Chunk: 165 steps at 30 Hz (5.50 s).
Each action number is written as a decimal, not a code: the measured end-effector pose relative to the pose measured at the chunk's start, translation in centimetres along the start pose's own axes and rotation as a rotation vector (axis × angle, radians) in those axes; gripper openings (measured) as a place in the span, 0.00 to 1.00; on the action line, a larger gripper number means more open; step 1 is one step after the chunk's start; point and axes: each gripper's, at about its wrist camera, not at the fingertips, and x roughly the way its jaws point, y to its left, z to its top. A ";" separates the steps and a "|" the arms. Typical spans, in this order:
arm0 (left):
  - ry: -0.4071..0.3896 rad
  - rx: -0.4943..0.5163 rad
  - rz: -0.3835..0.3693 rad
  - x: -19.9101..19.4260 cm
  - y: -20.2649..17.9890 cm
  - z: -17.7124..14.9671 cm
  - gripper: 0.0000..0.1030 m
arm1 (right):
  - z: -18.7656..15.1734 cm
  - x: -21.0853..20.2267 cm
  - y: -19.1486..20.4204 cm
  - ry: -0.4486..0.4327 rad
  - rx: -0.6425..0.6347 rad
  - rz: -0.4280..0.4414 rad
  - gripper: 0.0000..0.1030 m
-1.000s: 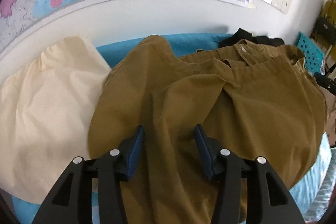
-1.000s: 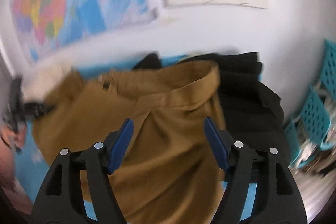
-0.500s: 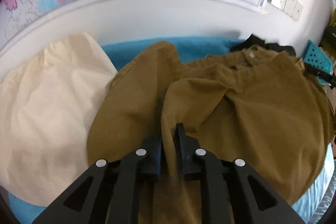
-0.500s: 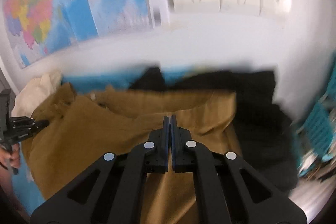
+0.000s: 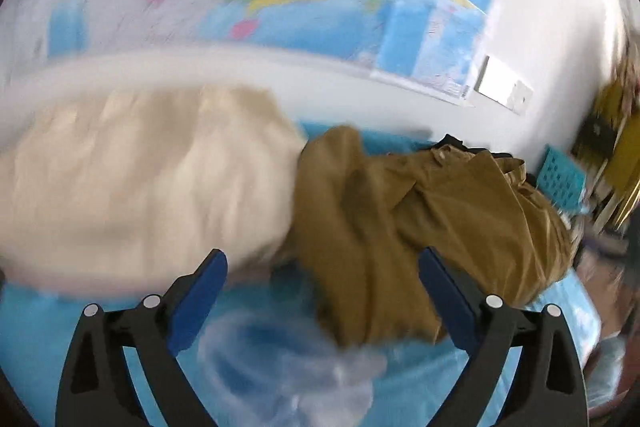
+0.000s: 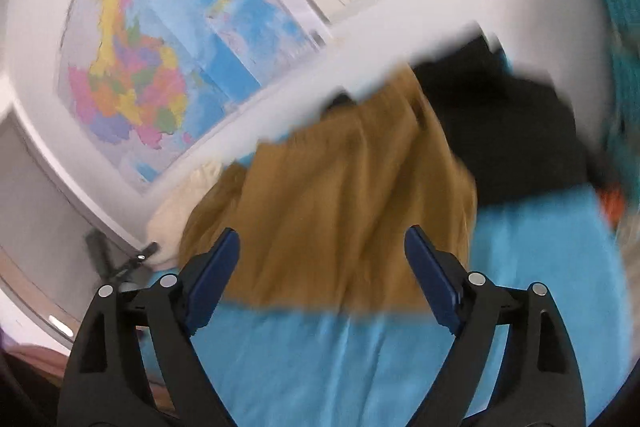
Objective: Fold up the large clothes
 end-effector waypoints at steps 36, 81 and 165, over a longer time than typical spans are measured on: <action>0.042 -0.029 -0.210 -7.1 -2.8 -5.0 0.75 | -9.6 -2.6 -0.9 0.104 -0.009 -0.186 0.57; 0.257 0.173 0.057 8.5 -8.2 -1.2 0.13 | -7.4 -2.9 -4.8 0.006 -0.146 -0.280 0.03; 0.384 -0.399 -0.505 3.7 -7.8 -9.9 0.79 | -10.9 3.4 -1.5 -0.037 0.417 -0.037 0.96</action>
